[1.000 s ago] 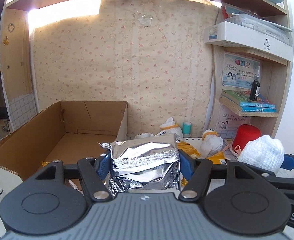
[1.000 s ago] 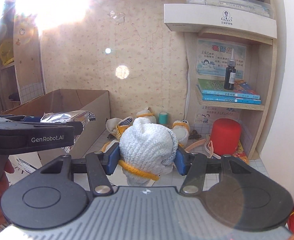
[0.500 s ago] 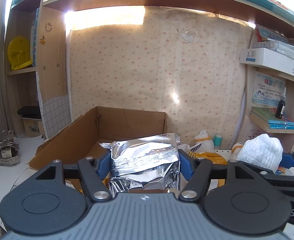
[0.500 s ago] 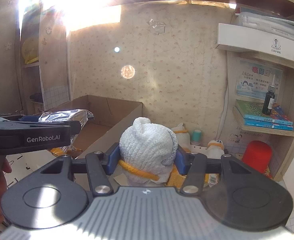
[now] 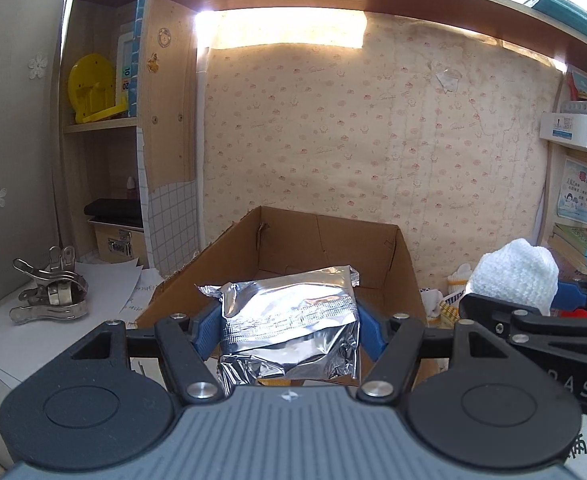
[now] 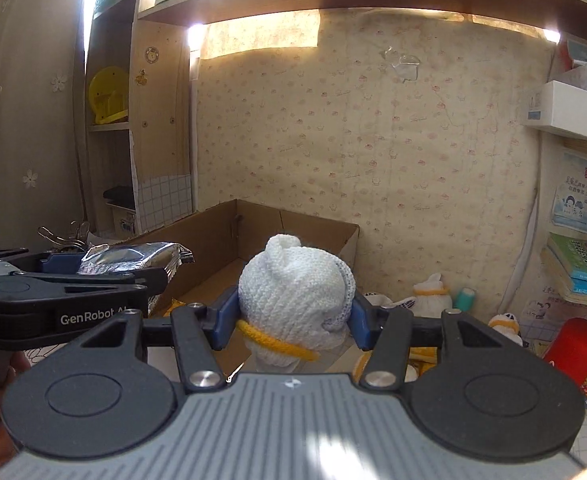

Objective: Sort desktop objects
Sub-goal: 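Carry the foil packet with left tool while right tool carries the white ball to the box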

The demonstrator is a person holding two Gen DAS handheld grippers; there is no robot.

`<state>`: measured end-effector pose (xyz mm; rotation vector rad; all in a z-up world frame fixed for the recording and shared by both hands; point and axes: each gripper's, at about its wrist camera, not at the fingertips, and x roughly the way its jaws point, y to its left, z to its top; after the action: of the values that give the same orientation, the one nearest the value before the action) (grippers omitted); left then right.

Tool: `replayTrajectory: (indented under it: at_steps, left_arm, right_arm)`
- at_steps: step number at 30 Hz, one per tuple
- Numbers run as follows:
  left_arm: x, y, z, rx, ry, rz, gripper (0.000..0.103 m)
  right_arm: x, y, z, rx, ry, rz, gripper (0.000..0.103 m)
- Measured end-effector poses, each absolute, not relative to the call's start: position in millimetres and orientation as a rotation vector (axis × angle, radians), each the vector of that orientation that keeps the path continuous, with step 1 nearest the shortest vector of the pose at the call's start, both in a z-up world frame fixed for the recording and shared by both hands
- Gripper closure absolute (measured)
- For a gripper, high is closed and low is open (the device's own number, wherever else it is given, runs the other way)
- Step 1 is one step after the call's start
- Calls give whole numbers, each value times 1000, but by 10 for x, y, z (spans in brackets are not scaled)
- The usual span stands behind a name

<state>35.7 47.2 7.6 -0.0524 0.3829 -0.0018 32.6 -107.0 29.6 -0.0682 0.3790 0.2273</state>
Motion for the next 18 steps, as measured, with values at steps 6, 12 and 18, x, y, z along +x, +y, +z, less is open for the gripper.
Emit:
replayTrajectory:
  at_steps: [6, 12, 18]
  left_arm:
    - [408, 630, 38, -63, 394, 19, 33]
    - [476, 748, -6, -74, 406, 33, 33]
    - [574, 835, -42, -81, 421, 34, 33]
  right_arm:
    - [450, -907, 283, -82, 391, 254, 48]
    - [586, -814, 245, -94, 413, 264, 48]
    - [830, -767, 169, -89, 435, 285, 48]
